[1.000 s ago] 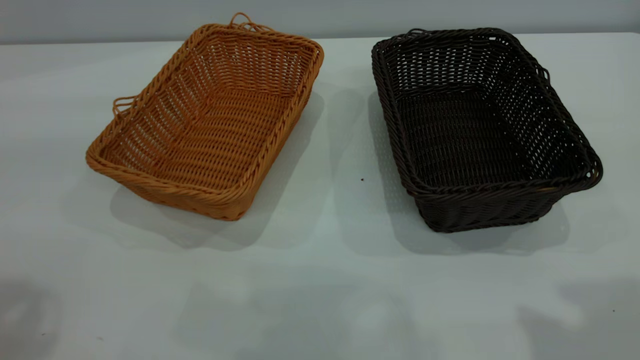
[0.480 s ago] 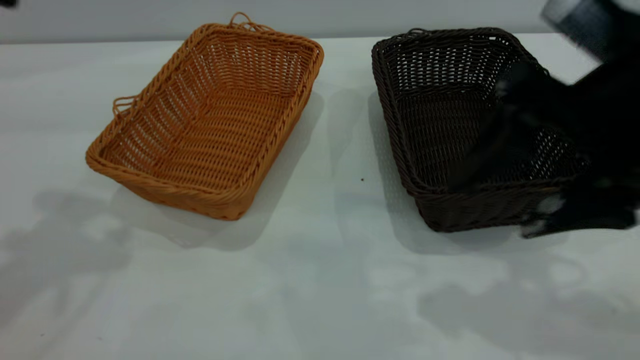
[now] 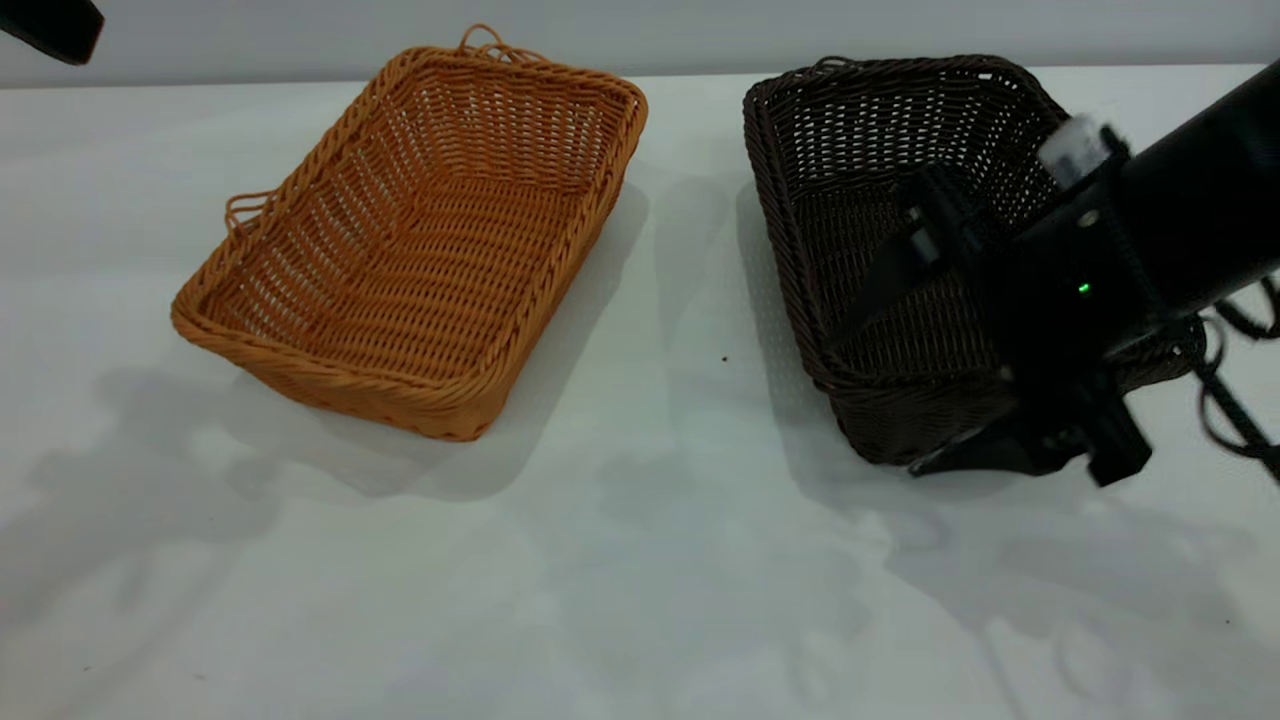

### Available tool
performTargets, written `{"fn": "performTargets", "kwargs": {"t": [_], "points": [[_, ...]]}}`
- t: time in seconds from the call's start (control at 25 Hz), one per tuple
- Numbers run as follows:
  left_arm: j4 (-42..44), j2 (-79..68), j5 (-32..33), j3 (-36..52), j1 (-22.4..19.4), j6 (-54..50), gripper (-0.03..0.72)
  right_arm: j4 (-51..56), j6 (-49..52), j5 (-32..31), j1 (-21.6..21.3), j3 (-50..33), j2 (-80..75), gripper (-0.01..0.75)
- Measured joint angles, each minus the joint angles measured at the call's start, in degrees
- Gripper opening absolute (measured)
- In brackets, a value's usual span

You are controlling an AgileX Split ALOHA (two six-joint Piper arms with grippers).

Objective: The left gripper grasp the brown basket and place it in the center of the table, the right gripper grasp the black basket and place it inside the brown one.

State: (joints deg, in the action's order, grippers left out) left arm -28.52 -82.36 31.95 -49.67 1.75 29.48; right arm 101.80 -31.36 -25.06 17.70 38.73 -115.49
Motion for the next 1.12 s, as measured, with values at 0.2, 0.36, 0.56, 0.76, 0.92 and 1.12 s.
{"fn": "performTargets", "kwargs": {"t": [0.2, 0.36, 0.56, 0.76, 0.92, 1.12], "points": [[0.0, 0.0, 0.0, 0.0, 0.0, 0.0, 0.531, 0.42, 6.0, 4.02, 0.0, 3.2, -3.62, 0.526], [0.0, 0.0, -0.35, 0.0, 0.0, 0.0, 0.531, 0.54, 11.04, 9.64, 0.0, 3.74, -4.06, 0.514], [0.0, -0.06, -1.19, 0.0, 0.0, 0.0, 0.531, 0.9, 14.01, 15.18, 0.0, 3.79, -4.16, 0.512], [0.0, -2.75, -2.39, -0.76, 0.0, 0.0, 0.531, 1.07, 17.38, 20.4, 0.0, 3.79, -4.16, 0.512], [0.0, -8.56, -3.21, -4.09, 0.0, 0.0, 0.531, 1.07, 17.63, 22.96, 0.0, 3.79, -4.16, 0.512], [0.05, -17.83, -3.89, -11.25, 0.0, 0.0, 0.531, 1.11, 17.63, 23.68, 0.0, 3.79, -4.23, 0.512]]}}
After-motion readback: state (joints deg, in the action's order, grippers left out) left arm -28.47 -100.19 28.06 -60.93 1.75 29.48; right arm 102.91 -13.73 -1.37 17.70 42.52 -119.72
